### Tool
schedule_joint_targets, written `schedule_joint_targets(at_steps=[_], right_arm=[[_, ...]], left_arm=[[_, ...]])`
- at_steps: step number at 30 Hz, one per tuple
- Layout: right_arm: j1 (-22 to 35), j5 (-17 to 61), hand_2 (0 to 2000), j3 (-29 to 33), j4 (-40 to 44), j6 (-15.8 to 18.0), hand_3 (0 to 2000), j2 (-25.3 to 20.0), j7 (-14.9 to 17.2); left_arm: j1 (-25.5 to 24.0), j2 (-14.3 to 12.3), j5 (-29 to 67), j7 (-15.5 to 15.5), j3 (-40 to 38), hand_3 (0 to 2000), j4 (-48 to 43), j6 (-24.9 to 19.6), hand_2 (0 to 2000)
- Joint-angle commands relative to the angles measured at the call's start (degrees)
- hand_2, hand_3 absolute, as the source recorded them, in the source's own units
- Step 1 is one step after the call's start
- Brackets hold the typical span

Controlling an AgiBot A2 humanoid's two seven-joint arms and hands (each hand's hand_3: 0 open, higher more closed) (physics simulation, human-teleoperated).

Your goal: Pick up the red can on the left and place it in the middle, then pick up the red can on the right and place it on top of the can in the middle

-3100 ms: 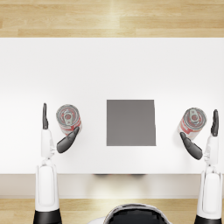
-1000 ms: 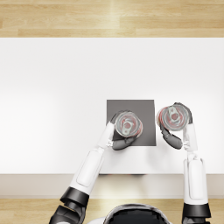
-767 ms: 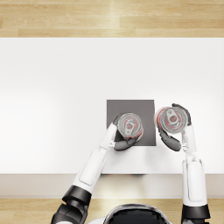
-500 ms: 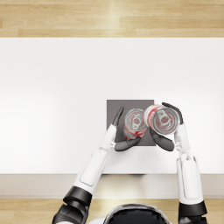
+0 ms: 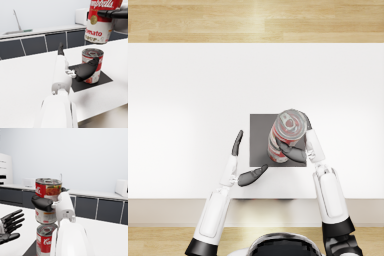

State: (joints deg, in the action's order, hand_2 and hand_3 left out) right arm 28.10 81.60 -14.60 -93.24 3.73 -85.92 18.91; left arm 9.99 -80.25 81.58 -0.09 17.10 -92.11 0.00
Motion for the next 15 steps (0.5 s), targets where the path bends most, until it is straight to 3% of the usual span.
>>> schedule_joint_targets(at_steps=[1,15], right_arm=[[2.2,0.0,2000,-0.8,2.9,0.0,1520,-1.0,0.1],[0.1,0.0,2000,-0.5,5.6,0.0,1520,-1.4,0.5]], left_arm=[[-2.2,0.8,0.0,0.0,-4.3,0,-3.5,0.0,0],[-2.4,-0.3,0.0,0.1,-5.2,0,-6.0,0.0,0]])
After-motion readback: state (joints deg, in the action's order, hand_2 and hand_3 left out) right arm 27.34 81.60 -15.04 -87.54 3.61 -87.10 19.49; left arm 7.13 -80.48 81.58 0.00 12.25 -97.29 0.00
